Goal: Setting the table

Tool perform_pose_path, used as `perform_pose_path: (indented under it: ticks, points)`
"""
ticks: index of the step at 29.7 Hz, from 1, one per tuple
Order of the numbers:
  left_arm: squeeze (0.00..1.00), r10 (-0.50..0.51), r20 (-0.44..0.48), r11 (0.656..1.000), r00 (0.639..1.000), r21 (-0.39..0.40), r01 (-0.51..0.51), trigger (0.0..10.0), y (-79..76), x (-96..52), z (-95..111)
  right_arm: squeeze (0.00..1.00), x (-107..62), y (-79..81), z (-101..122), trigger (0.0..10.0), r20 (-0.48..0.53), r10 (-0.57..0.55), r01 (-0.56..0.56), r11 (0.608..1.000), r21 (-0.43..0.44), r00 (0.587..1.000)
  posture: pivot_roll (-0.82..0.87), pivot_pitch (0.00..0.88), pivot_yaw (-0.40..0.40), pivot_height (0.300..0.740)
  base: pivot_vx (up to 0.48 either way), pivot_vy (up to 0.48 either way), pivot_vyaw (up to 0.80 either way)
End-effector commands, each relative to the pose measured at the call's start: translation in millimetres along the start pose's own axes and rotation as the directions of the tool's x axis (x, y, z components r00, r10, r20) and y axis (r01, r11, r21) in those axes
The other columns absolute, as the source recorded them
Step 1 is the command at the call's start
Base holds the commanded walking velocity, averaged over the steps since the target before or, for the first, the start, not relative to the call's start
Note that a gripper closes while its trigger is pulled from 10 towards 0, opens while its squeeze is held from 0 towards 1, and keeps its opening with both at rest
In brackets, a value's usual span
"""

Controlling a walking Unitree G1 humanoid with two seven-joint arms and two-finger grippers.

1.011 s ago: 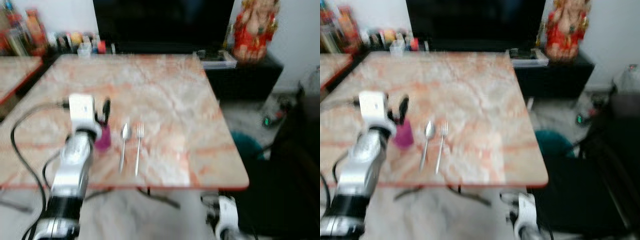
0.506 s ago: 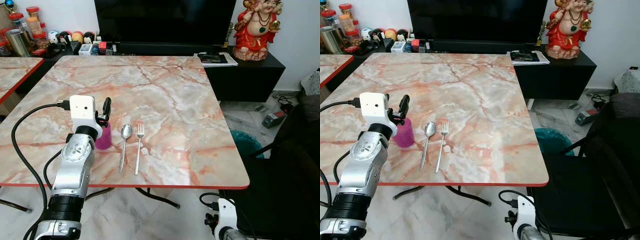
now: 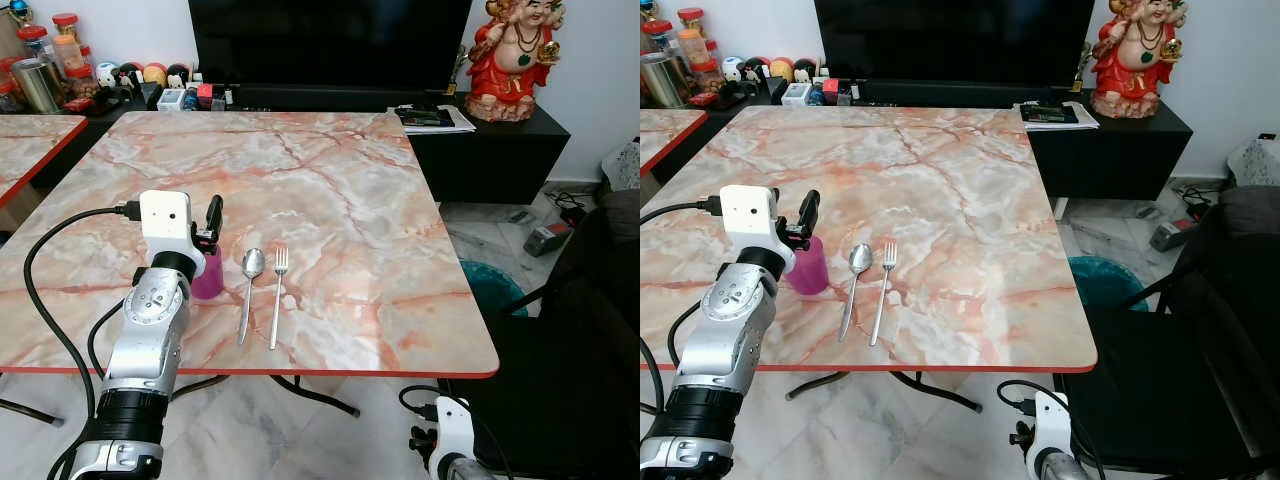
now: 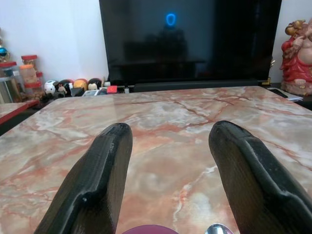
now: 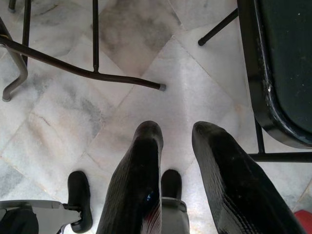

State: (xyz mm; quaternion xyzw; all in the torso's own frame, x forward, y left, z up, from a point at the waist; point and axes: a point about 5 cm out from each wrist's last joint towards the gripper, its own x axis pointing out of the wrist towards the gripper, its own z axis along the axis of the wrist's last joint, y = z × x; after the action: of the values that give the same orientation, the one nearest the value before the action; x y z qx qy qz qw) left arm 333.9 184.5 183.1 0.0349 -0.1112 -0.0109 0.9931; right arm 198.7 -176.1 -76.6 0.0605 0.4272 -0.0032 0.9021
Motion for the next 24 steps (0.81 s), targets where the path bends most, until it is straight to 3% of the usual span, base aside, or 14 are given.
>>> perform_pose_path:
  ticks: [1, 20, 24]
  points:
    - [0.0, -0.006, -0.016, 1.0, 1.0, 0.003, 0.006, 10.0, -0.6, 0.2, -1, 0.0, 0.2, -0.7, 2, 10.0, 0.011, -0.004, 0.004, 1.0, 0.016, 1.0, 0.07, 0.0, -0.046, 0.74, 0.0, 0.0, 0.0]
    - [0.0, -0.006, -0.021, 1.0, 1.0, 0.005, 0.006, 10.0, -0.4, 0.1, -3, 0.0, 0.3, -0.8, 1, 10.0, -0.006, -0.016, 0.016, 1.0, 0.016, 1.0, 0.07, 0.0, -0.047, 0.74, 0.0, 0.0, 0.0]
    - [0.0, 0.049, -0.067, 0.999, 0.997, 0.019, -0.048, 10.0, 10.6, 1.0, -7, 0.0, 0.4, -0.4, 1, 10.0, -0.006, -0.013, 0.013, 1.0, 0.015, 1.0, 0.07, 0.0, -0.047, 0.74, 0.0, 0.0, 0.0]
